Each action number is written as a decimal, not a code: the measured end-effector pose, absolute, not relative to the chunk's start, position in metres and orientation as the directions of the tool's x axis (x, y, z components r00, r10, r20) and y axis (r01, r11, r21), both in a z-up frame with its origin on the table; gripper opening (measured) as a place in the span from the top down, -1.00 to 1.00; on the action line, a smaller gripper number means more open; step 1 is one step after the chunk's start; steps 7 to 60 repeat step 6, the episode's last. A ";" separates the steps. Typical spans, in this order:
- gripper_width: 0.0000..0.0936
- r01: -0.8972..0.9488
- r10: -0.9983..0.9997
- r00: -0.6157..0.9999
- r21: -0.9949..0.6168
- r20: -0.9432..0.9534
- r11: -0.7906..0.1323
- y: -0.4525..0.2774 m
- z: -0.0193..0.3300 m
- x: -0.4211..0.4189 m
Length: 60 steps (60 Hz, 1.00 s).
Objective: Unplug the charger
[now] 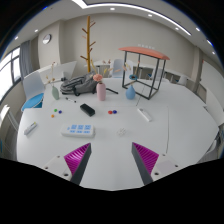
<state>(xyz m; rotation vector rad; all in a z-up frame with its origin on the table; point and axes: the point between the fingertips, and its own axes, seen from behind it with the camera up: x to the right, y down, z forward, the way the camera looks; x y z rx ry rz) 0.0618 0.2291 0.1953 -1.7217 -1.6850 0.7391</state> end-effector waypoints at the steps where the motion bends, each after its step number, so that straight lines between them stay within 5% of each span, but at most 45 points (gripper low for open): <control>1: -0.82 0.659 0.999 0.032 -0.752 0.023 -0.004 0.228 0.194 0.062; 60: -0.83 0.653 0.999 0.042 -0.757 0.008 -0.021 0.225 0.195 0.058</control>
